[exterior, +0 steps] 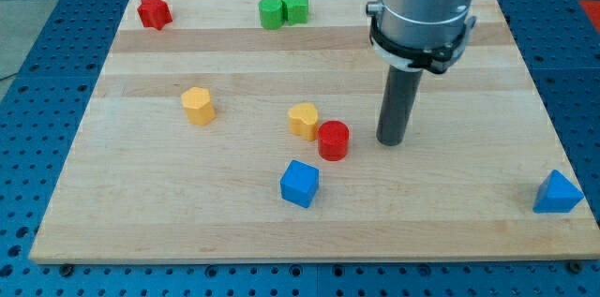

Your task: Push the red circle to the center right

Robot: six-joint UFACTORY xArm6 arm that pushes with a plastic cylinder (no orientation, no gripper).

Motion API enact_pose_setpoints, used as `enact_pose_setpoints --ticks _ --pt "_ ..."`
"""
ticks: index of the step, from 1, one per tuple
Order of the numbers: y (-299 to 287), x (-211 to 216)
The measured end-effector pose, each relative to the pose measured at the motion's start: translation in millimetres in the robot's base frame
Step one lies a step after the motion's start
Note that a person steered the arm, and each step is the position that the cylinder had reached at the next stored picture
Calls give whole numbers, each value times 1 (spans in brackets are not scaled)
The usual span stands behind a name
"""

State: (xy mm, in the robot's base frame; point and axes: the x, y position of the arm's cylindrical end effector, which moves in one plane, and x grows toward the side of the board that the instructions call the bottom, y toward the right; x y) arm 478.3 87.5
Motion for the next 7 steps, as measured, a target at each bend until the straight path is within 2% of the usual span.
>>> enact_pose_setpoints --ticks 1,2,3,5,7 --pt "-23 23" --pt "-81 49" --pt "-123 50" --pt "-74 -4" --pt "-117 -13"
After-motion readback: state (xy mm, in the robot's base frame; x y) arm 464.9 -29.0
